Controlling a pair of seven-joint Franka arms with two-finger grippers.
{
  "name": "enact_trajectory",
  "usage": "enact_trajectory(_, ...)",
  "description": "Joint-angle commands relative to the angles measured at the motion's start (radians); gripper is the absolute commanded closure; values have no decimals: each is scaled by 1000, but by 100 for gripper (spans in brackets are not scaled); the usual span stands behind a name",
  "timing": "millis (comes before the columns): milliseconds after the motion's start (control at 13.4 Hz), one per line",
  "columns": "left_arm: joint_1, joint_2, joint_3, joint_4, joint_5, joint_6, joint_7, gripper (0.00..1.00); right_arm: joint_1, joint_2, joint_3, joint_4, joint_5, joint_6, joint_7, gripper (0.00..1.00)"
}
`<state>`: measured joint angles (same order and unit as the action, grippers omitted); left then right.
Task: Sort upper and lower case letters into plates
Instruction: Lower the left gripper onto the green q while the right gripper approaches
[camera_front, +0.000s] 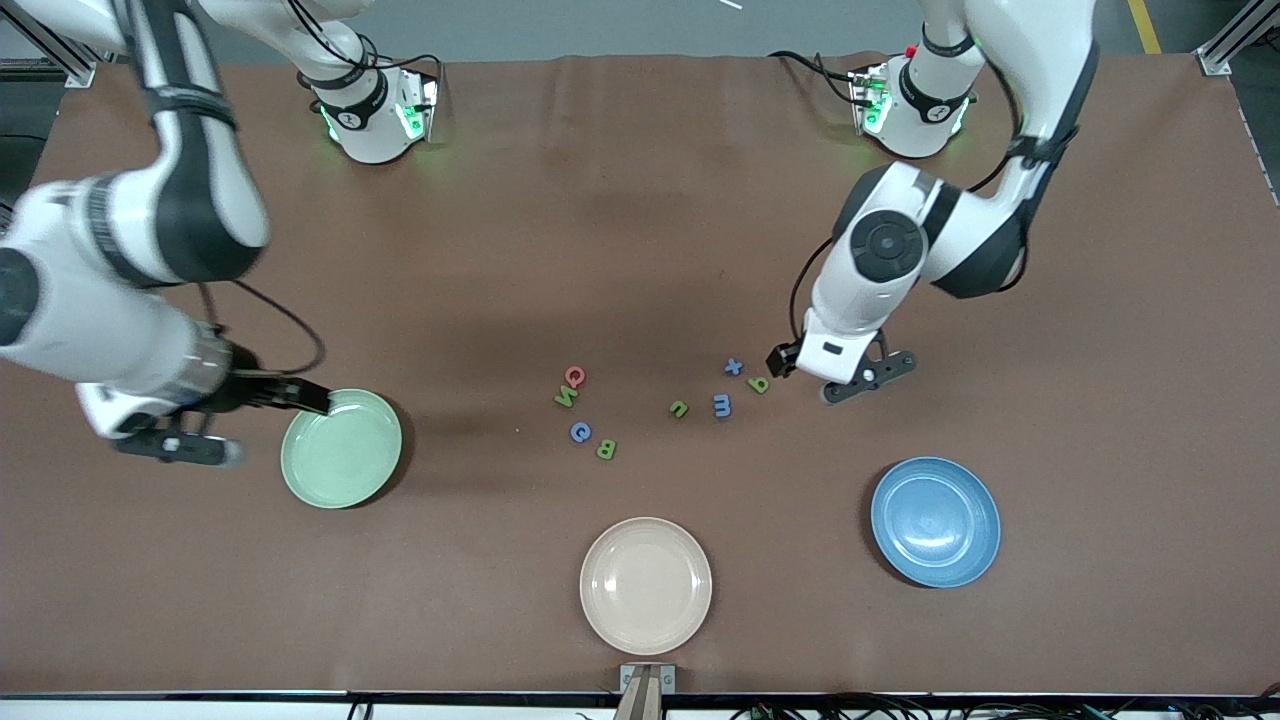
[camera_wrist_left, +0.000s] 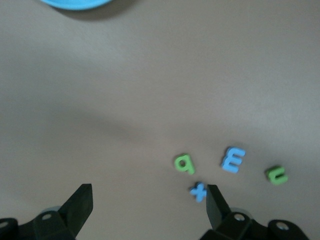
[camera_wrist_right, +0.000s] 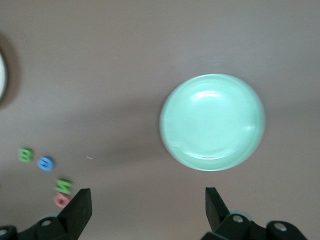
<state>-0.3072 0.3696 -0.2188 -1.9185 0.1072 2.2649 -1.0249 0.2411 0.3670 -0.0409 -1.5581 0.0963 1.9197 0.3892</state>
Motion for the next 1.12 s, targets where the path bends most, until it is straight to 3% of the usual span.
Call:
enact_trajectory(0,-15,66,4,1,25,91,-102,3,153,125,-10,10,-1,146,230,0)
enact_trajectory(299,-32,152,6,1,25,191,-175,17,300,272,-11,13,-9,375,474,5)
enact_trajectory(449,-35,190,6,1,25,232,-201,24,346,321,-14,16,-17,413,497,19)
enact_trajectory(673,-58,227,9,3,25,254,-219,28,380,381,-17,38,-26,464,569,22)
enact_trajectory(1047,-58,236,9,3,25,254,-221,52,414,541,-20,260,-72,427,710,24)
